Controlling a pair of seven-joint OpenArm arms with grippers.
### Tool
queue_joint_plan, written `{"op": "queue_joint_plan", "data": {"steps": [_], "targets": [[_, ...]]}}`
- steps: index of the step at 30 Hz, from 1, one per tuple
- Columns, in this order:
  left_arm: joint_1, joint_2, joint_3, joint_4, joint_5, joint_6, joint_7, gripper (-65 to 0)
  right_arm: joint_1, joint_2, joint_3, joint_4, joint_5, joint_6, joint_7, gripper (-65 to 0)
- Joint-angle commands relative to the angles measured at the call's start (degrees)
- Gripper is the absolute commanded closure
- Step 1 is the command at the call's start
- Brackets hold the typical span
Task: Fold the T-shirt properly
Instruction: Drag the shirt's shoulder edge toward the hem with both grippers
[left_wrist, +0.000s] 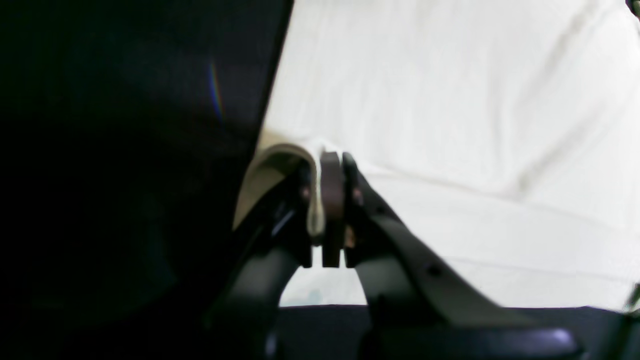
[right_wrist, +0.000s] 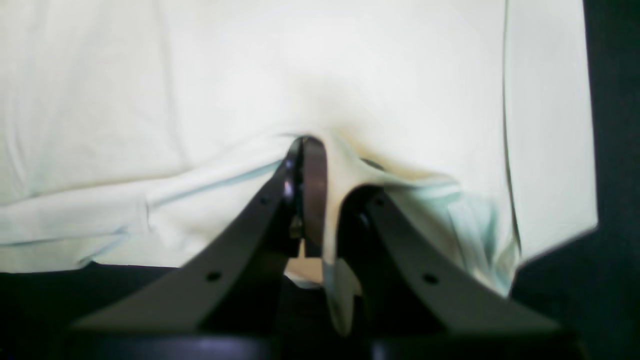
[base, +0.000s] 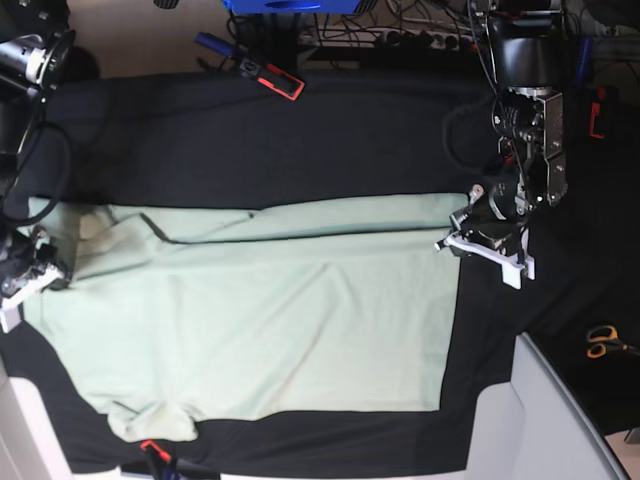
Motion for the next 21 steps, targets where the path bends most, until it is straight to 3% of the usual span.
{"op": "queue_joint_plan", "data": {"steps": [1,6,10,21], "targets": [[-1.14,-0.57,-0.12,0.56,1.26,-0.33,-0.88,0.0,1.78,1.14,0.11,-0.25,0.55,0.09,1.14,-0.1],[-2.20,0.22,-0.12,0.47,5.13,-0.51,-0.88,0.0,2.83,1.93,-0.77,-2.71,0.55,0.09,2.90,-0.1],[-3.34,0.22,-0.12,0.30,5.40,-0.59,-0.88,0.0,2.92,2.37,-5.87,-3.76,0.64,-0.09,5.80,-0.1],[-6.59,-0.22,4.63,-4.98,5.40,-0.59,-1.32,0.0,3.01,2.98,-8.86,-3.85,0.64,-0.18,8.79,-0.1]]}}
